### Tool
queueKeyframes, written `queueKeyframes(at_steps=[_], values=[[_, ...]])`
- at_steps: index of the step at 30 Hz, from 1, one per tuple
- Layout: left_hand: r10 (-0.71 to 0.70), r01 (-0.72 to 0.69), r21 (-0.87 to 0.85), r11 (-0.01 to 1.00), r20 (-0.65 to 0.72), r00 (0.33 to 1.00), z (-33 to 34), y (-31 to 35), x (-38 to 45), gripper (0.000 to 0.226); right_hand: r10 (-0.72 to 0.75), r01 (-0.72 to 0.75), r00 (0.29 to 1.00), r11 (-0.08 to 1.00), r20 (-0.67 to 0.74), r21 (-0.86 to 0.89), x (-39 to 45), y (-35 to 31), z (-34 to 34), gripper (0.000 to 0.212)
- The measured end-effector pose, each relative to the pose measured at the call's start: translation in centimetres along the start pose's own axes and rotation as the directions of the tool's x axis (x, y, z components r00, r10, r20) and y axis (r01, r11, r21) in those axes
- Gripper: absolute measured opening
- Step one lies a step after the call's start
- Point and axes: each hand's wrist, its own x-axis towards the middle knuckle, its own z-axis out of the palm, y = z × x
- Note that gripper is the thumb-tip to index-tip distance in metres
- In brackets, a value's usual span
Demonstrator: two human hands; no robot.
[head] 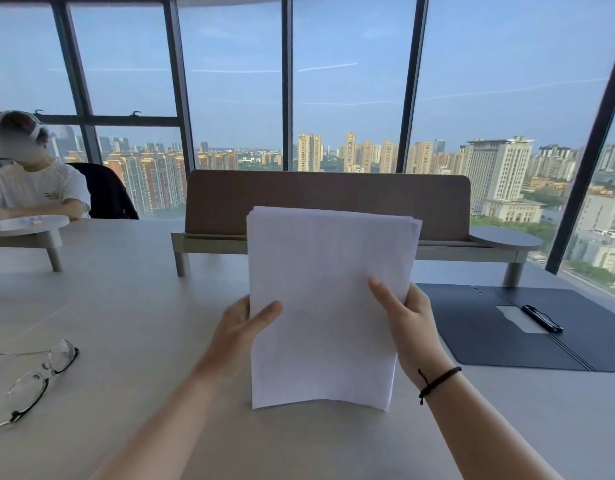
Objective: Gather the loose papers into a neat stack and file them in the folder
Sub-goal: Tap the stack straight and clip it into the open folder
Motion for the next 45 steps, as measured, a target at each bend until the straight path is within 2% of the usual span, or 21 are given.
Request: queueKeyframes(at_steps=[2,3,5,7,8,10,13,16,21,25,27,30,37,40,45], values=[[0.012,-0.010,-0.034,0.999,0.055,0.998,-0.4,1.8,0.7,0.063,0.012,-0.014,0.999,0.999,0.045,0.035,0.1,-0.9,-0.2,0.034],[0.016,-0.013,-0.049,0.999,0.074,0.997,-0.3,2.8,1.0,0.066,0.014,-0.018,0.997,0.998,0.071,0.053,0.2,-1.5,-0.2,0.036],[0.043,-0.034,-0.088,0.996,0.101,0.994,-0.1,4.8,1.8,0.051,0.007,-0.018,0.992,0.996,0.126,0.086,0.6,-2.9,-0.1,0.038],[0.056,-0.040,-0.152,0.988,0.106,0.993,0.2,6.5,2.6,0.019,-0.010,-0.008,0.983,0.995,0.185,0.095,1.0,-4.2,0.2,0.035],[0.053,-0.035,-0.174,0.984,0.102,0.993,0.3,7.3,2.8,0.016,-0.022,0.001,0.977,0.995,0.213,0.096,1.1,-4.7,0.3,0.033],[0.067,-0.042,-0.187,0.981,0.131,0.989,0.4,8.6,3.1,0.027,-0.045,0.014,0.964,0.993,0.263,0.117,1.4,-5.6,0.4,0.030],[0.123,-0.076,-0.194,0.978,0.245,0.962,0.6,9.9,3.0,0.045,-0.078,0.025,0.938,0.987,0.337,0.160,1.5,-6.6,0.3,0.041],[0.134,-0.077,-0.209,0.975,0.275,0.952,0.8,9.9,2.8,0.049,-0.104,0.038,0.916,0.984,0.388,0.175,1.5,-7.0,0.3,0.046],[0.112,-0.058,-0.219,0.974,0.243,0.964,0.1,9.0,2.7,0.039,-0.088,0.020,0.918,0.984,0.386,0.175,1.2,-6.9,0.5,0.027],[0.116,-0.046,-0.277,0.960,0.242,0.963,-0.5,9.2,2.8,0.026,-0.072,0.008,0.918,0.986,0.390,0.165,1.0,-7.1,0.8,0.017],[0.110,-0.046,-0.277,0.960,0.223,0.969,-0.4,9.3,2.6,0.027,-0.064,0.004,0.924,0.987,0.376,0.158,1.0,-7.1,0.8,0.015],[0.094,-0.033,-0.280,0.959,0.206,0.974,-0.3,9.2,2.4,0.031,-0.053,-0.008,0.929,0.986,0.366,0.164,1.0,-6.9,0.8,0.016],[0.105,-0.057,-0.270,0.961,0.167,0.980,-0.7,9.2,2.5,0.017,-0.038,-0.024,0.927,0.987,0.373,0.160,0.7,-6.2,0.7,0.026],[0.110,-0.066,-0.262,0.963,0.158,0.981,-0.7,9.2,2.4,0.022,-0.036,-0.014,0.929,0.991,0.369,0.130,0.6,-6.0,0.5,0.034],[0.112,-0.065,-0.254,0.965,0.175,0.978,-0.3,9.1,2.1,0.033,-0.042,-0.026,0.927,0.984,0.374,0.175,0.6,-5.7,0.2,0.040]])
